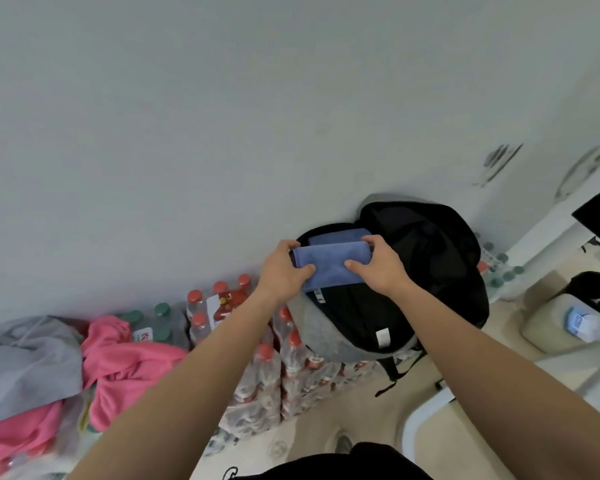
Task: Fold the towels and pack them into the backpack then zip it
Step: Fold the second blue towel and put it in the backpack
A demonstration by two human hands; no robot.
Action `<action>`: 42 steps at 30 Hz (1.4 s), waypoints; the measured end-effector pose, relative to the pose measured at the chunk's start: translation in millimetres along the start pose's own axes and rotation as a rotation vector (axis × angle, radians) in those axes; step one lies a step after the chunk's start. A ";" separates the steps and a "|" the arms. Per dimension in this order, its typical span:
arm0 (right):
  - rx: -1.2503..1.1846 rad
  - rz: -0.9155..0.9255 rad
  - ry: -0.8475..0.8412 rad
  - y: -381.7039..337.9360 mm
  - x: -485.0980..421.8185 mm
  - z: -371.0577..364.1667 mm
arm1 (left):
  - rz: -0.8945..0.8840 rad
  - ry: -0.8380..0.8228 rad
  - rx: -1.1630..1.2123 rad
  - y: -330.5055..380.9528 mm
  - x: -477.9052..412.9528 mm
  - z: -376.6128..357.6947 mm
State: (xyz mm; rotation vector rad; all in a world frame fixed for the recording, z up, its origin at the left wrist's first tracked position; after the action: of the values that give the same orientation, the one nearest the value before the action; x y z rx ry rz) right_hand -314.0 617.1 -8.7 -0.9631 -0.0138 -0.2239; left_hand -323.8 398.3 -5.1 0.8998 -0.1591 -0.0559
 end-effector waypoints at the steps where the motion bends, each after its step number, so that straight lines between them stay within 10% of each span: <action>1: 0.005 -0.015 0.023 8.5 -6.8 5.2 | 0.034 0.004 -0.033 3.1 -7.3 -13.9; 11: 0.134 -0.040 0.076 61.0 -41.8 6.9 | 0.373 0.103 -0.108 -0.6 -38.3 -105.0; 27: 0.723 0.366 0.131 50.6 -34.1 -10.1 | 0.363 0.154 -0.253 1.0 -40.3 -115.3; 42: 0.532 0.296 -0.046 72.6 -44.6 -21.7 | 0.199 -0.013 -0.243 11.3 -68.0 -118.0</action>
State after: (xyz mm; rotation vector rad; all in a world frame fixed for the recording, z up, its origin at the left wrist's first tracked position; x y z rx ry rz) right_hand -345.3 647.5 -85.0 -0.4308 0.0261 0.0770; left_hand -372.1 504.6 -76.1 0.6379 -0.2475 0.1024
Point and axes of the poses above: each hand's wrist, its own x-axis away from the middle knuckle, its own z-axis out of the back of the hand, y = z × x, the point moved 7 cm from there along -x, towards the middle knuckle, and after that the axes turned 6 degrees about -x, right-handed, at the moved point
